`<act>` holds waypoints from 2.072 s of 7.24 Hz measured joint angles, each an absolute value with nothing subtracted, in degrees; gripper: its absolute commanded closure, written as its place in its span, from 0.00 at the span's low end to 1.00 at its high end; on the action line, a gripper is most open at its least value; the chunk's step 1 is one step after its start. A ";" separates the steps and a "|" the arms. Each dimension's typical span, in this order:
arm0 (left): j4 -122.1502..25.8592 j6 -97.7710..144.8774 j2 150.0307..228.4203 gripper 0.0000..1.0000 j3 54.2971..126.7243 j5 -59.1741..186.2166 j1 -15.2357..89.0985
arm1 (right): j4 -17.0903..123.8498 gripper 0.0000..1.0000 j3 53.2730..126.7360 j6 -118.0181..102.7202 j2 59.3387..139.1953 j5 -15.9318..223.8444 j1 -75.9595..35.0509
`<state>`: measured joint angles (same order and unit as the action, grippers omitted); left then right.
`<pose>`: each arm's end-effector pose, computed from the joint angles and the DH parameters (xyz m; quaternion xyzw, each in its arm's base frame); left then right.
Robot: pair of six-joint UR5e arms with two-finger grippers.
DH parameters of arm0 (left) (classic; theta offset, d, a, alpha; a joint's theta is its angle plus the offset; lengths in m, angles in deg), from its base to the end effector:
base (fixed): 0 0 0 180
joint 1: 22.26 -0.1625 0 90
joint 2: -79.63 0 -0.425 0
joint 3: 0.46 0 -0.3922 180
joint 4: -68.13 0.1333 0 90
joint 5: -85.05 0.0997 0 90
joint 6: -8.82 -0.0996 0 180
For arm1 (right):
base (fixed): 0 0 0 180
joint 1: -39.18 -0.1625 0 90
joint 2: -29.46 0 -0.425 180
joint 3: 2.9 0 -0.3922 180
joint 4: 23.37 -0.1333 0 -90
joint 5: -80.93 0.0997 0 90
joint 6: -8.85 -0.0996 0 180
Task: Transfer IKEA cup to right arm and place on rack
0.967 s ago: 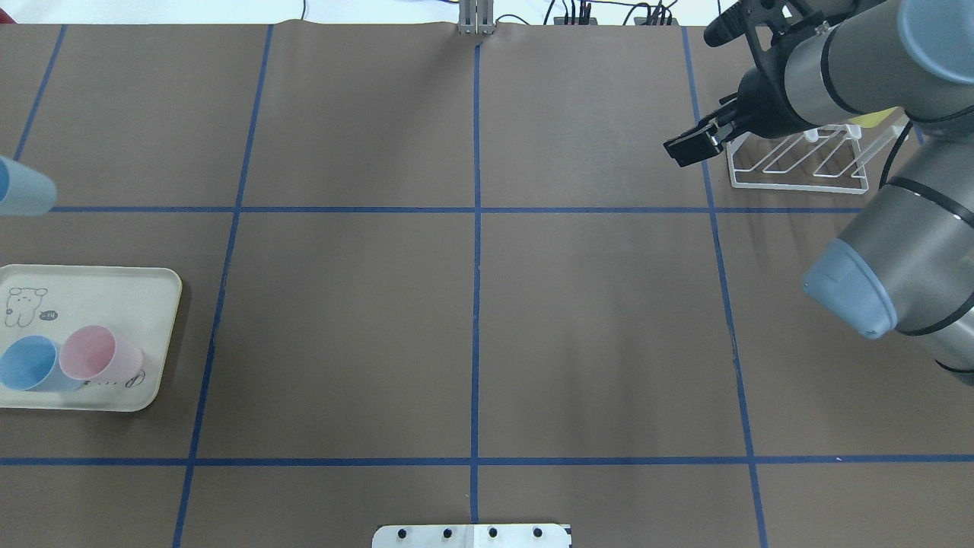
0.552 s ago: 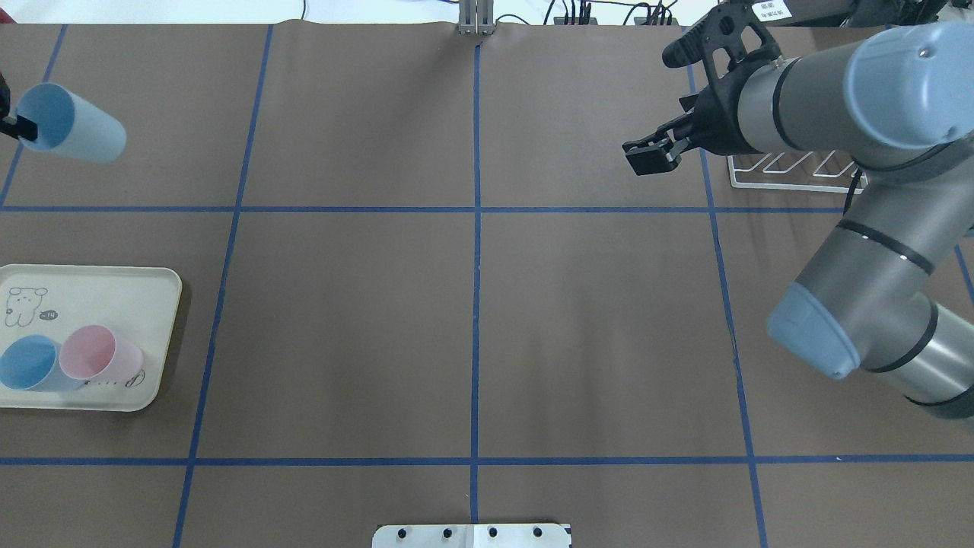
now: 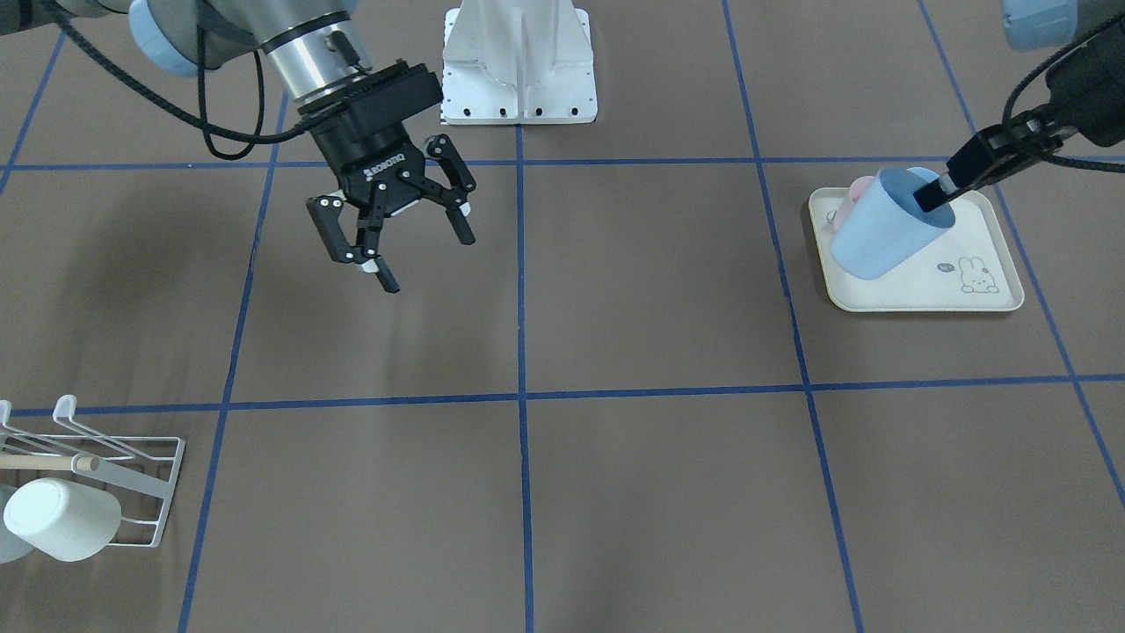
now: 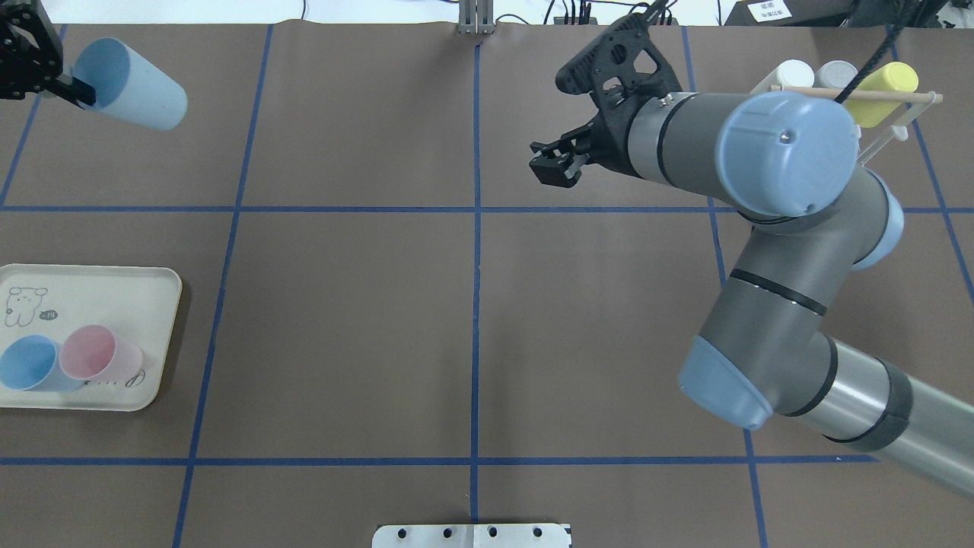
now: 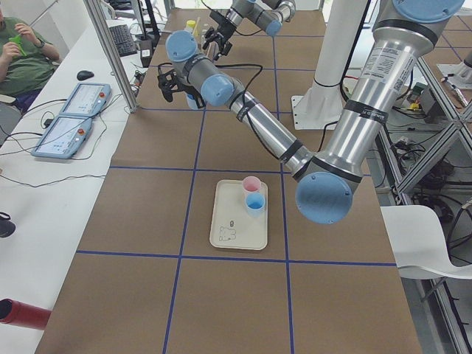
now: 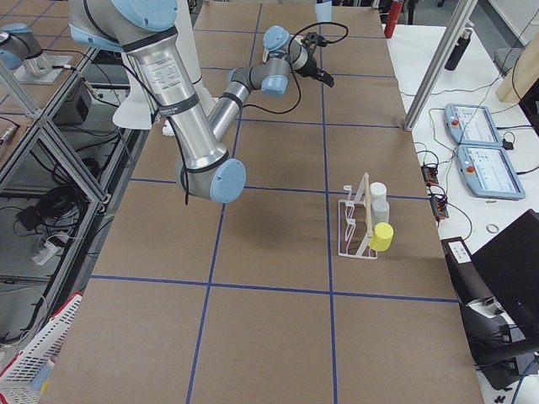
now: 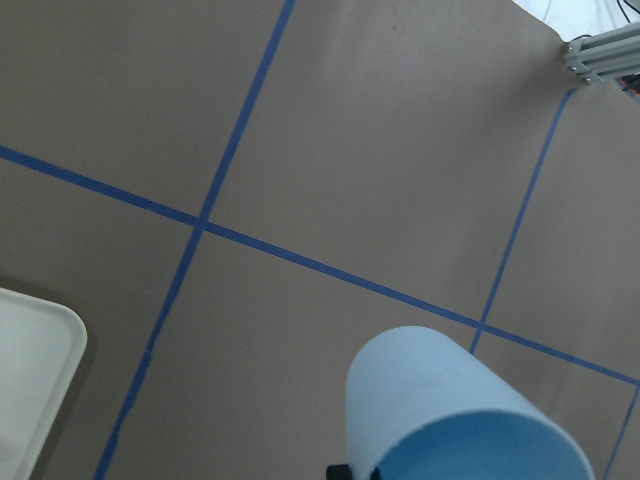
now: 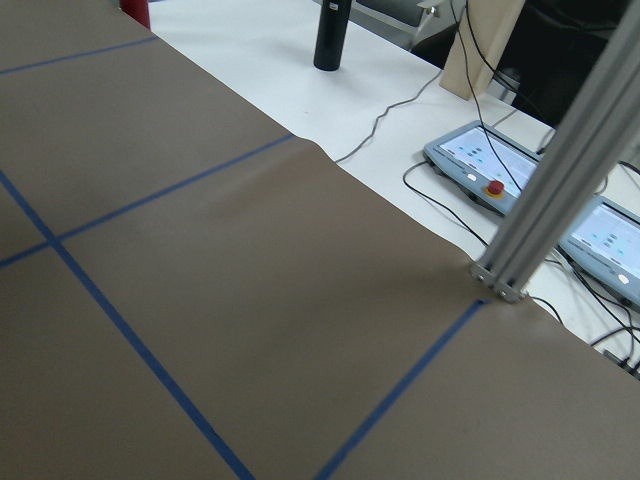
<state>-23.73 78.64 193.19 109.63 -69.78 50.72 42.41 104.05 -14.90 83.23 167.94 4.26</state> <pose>0.1208 -0.5421 0.2399 -0.1026 0.5835 -0.1604 0.7895 -0.4168 -0.4599 0.1158 0.4958 -0.3811 -0.1949 0.7556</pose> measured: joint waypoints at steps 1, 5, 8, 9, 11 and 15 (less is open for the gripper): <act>-23.77 82.67 195.71 1.00 109.53 -70.21 48.74 | 42.24 0.01 102.03 -13.65 79.11 167.49 5.53; -24.26 87.57 198.63 1.00 110.09 -76.83 44.62 | 27.14 0.04 97.87 -9.80 75.53 151.81 13.77; -25.27 89.42 199.07 1.00 110.41 -82.89 44.73 | 17.72 0.04 95.76 -3.43 75.67 149.56 16.66; -25.40 89.59 199.12 1.00 110.40 -83.64 44.76 | 16.62 0.04 95.74 -2.12 75.69 149.44 17.38; -25.46 89.73 199.21 1.00 110.37 -84.53 44.86 | 14.93 0.04 95.78 -0.30 75.81 148.07 19.19; -25.47 89.76 199.82 1.00 110.29 -85.01 44.90 | 14.52 0.04 95.99 1.17 75.63 144.99 21.81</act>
<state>-25.47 89.76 199.82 110.29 -85.01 44.90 14.52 95.99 1.17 75.63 144.99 21.81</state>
